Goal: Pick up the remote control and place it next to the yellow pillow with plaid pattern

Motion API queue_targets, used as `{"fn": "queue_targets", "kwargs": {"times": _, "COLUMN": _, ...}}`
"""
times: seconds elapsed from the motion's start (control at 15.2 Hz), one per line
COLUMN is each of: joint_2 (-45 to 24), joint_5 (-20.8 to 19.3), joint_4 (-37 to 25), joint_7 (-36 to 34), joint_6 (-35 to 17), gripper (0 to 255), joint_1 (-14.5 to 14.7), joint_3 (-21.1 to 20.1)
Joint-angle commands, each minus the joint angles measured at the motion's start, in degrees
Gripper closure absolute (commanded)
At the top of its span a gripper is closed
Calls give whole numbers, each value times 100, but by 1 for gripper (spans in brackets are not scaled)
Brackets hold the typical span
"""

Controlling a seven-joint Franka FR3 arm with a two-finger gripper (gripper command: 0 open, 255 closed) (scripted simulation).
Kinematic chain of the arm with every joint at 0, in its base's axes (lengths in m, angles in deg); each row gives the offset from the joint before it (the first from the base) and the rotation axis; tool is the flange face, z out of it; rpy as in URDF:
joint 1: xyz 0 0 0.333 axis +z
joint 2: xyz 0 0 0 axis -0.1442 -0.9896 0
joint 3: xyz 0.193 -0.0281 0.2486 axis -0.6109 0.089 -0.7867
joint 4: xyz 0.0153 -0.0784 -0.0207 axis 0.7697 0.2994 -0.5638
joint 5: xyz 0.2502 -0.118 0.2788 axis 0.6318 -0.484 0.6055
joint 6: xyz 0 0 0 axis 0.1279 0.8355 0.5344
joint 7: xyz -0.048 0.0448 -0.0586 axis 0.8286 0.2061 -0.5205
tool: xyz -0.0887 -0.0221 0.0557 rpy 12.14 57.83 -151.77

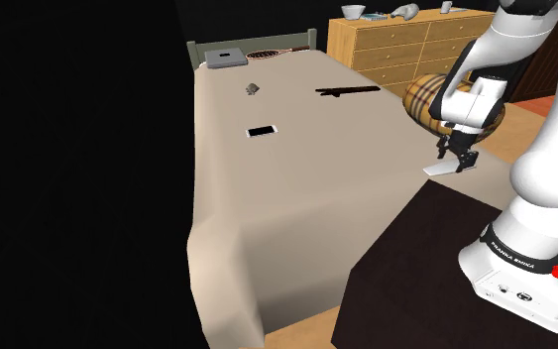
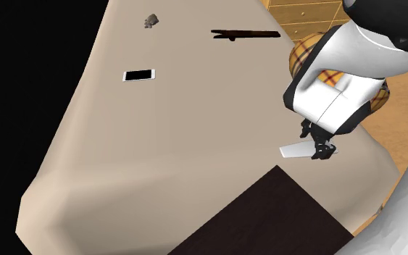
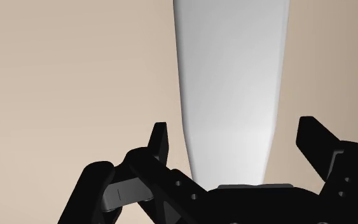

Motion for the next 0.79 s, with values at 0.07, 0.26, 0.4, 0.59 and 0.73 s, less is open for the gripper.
{"fn": "queue_targets", "kwargs": {"times": 0.07, "joint_2": 215, "joint_5": -240, "joint_4": 76, "joint_7": -183, "joint_6": 139, "gripper": 0, "joint_1": 194, "joint_3": 244}}
{"fn": "queue_targets", "kwargs": {"times": 0.26, "joint_2": 828, "joint_5": -1018, "joint_4": 240, "joint_7": -757, "joint_6": 537, "gripper": 0, "joint_1": 737, "joint_3": 941}}
{"fn": "queue_targets", "kwargs": {"times": 0.4, "joint_2": 830, "joint_5": -1026, "joint_4": 240, "joint_7": -763, "joint_6": 536, "gripper": 0, "joint_1": 726, "joint_3": 931}}
{"fn": "queue_targets", "kwargs": {"times": 0.59, "joint_2": 831, "joint_5": -1027, "joint_4": 241, "joint_7": -763, "joint_6": 536, "gripper": 0, "joint_1": 725, "joint_3": 930}}
{"fn": "queue_targets", "kwargs": {"times": 0.73, "joint_2": 831, "joint_5": -1027, "joint_4": 240, "joint_7": -763, "joint_6": 536, "gripper": 0, "joint_1": 725, "joint_3": 930}}
